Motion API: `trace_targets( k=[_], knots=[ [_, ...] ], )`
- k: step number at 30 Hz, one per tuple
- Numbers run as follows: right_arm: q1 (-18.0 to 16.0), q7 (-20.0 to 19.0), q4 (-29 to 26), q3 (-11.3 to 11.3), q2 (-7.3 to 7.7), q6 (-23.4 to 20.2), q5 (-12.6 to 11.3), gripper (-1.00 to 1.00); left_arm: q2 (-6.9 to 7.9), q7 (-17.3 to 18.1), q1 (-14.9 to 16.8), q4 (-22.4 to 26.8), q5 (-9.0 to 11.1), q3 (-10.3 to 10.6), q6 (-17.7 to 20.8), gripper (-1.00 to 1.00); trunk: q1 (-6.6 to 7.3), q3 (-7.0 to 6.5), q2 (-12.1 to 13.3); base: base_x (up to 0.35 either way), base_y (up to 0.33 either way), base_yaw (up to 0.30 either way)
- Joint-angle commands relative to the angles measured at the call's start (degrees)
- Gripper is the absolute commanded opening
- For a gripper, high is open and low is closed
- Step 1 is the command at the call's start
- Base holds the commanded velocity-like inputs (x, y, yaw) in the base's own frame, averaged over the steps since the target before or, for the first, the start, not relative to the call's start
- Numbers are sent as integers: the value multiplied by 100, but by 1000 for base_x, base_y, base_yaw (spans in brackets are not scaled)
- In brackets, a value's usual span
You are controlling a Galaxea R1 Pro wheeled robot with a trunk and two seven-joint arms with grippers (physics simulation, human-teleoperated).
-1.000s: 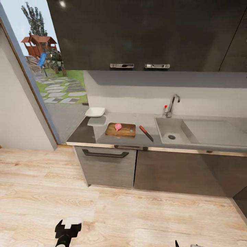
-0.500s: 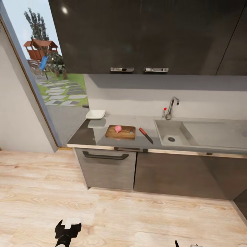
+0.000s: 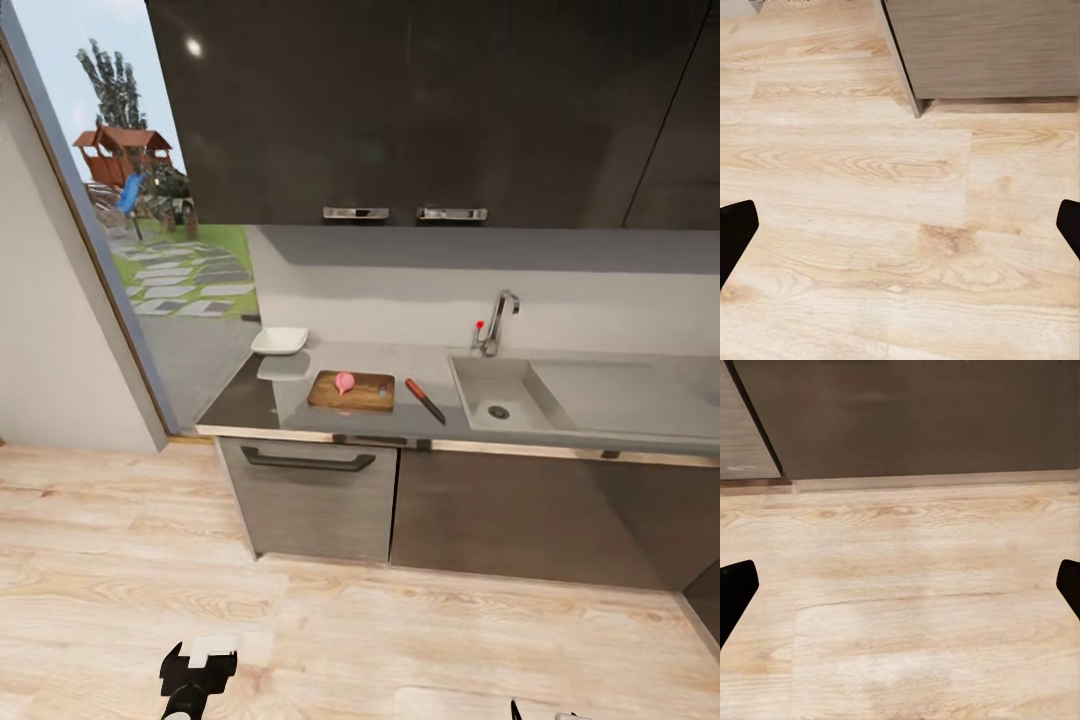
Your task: In the kitchen, take the Vidalia onion out of the sink, dice it on the chopping board with the paring knife, put the diced onion into the bowl on the countertop, then place both the paring knife and the chopping board into the sink.
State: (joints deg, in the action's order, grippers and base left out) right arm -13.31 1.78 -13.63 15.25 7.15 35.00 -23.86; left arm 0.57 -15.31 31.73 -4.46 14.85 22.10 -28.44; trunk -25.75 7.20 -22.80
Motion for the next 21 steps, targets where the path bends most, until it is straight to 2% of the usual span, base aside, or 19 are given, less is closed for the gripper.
trace_targets(
  k=[1,21],
  knots=[
    [-5,18,1,49,4,17,-40,100,-4,-7,11,-20,37,49,-30,100,-4,3,-12,0,0,0],
    [-5,21,1,49,5,24,-40,100,-12,-7,10,-20,41,49,-30,100,-4,-177,-12,0,0,0]
  ],
)
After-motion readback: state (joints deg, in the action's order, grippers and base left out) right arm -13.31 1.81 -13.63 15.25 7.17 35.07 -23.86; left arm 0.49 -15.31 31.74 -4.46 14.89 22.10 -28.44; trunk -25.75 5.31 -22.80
